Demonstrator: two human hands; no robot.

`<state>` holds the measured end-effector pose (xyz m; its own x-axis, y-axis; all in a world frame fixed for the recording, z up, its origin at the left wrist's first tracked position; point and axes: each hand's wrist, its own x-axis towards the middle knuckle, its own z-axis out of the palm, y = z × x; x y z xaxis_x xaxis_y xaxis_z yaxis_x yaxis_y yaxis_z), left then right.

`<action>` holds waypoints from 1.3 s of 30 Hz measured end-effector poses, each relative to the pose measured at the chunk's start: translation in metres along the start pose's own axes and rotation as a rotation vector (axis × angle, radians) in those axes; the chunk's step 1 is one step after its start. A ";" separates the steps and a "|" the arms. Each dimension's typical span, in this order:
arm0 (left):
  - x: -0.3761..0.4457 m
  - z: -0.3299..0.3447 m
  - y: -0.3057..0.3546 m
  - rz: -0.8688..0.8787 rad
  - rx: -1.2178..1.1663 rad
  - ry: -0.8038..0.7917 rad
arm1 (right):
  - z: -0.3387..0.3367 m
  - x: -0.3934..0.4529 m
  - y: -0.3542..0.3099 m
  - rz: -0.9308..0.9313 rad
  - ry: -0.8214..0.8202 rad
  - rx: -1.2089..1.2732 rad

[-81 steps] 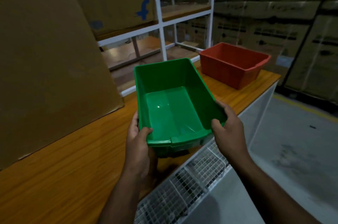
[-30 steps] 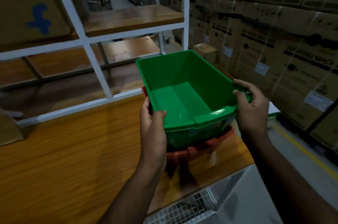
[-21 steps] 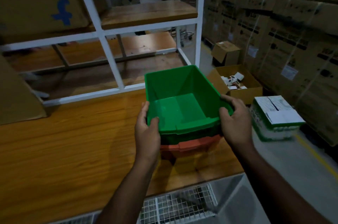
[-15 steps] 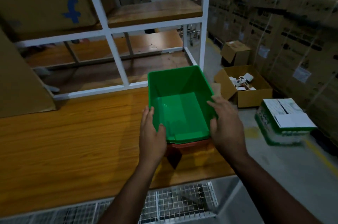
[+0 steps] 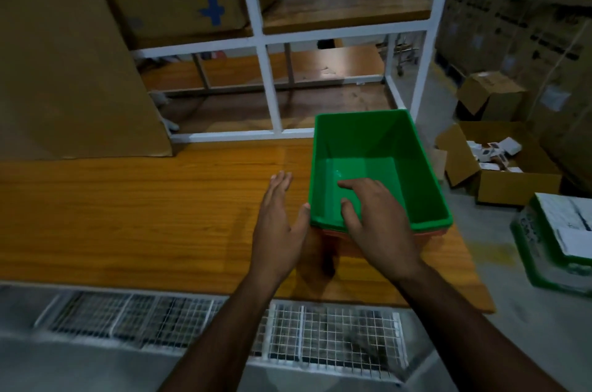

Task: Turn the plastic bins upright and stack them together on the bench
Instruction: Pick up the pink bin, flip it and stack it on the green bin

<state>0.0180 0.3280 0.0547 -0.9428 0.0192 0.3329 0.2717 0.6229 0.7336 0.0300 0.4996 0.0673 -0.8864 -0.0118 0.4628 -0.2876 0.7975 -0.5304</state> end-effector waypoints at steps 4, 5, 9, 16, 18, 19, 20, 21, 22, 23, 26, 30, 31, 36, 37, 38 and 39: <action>-0.012 -0.040 -0.023 0.006 0.046 0.068 | 0.031 0.004 -0.046 -0.120 -0.053 0.066; -0.016 -0.051 -0.031 -0.009 0.046 0.089 | 0.039 0.004 -0.058 -0.146 -0.070 0.077; -0.037 -0.104 -0.064 -0.060 0.048 0.167 | 0.076 0.003 -0.110 -0.225 -0.136 0.114; -0.090 -0.232 -0.141 -0.178 0.085 0.291 | 0.162 -0.012 -0.234 -0.306 -0.197 0.216; -0.108 -0.272 -0.166 -0.204 0.081 0.328 | 0.189 -0.018 -0.275 -0.331 -0.220 0.240; -0.115 -0.291 -0.178 -0.214 0.082 0.347 | 0.203 -0.021 -0.295 -0.346 -0.232 0.252; -0.122 -0.309 -0.189 -0.224 0.084 0.363 | 0.216 -0.024 -0.315 -0.361 -0.246 0.266; -0.129 -0.327 -0.199 -0.232 0.084 0.378 | 0.229 -0.027 -0.334 -0.377 -0.262 0.279; -0.134 -0.343 -0.209 -0.238 0.087 0.392 | 0.241 -0.029 -0.353 -0.392 -0.277 0.292; -0.138 -0.358 -0.219 -0.247 0.091 0.407 | 0.253 -0.031 -0.370 -0.404 -0.289 0.304; -0.147 -0.401 -0.248 -0.287 0.109 0.457 | 0.284 -0.033 -0.416 -0.431 -0.333 0.331; -0.151 -0.449 -0.285 -0.335 0.116 0.531 | 0.328 -0.028 -0.463 -0.488 -0.383 0.359; -0.151 -0.459 -0.295 -0.351 0.120 0.551 | 0.341 -0.026 -0.473 -0.495 -0.395 0.366; -0.140 -0.507 -0.353 -0.444 0.145 0.620 | 0.413 -0.002 -0.524 -0.522 -0.444 0.427; -0.134 -0.518 -0.366 -0.454 0.156 0.635 | 0.430 0.006 -0.535 -0.518 -0.451 0.449; -0.127 -0.529 -0.378 -0.459 0.171 0.649 | 0.447 0.015 -0.546 -0.511 -0.457 0.470; -0.119 -0.541 -0.390 -0.462 0.190 0.659 | 0.465 0.024 -0.559 -0.507 -0.462 0.486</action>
<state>0.1286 -0.3402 0.0493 -0.6289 -0.6971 0.3443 -0.2086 0.5779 0.7890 0.0007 -0.2265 0.0448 -0.6368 -0.6286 0.4464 -0.7214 0.2814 -0.6328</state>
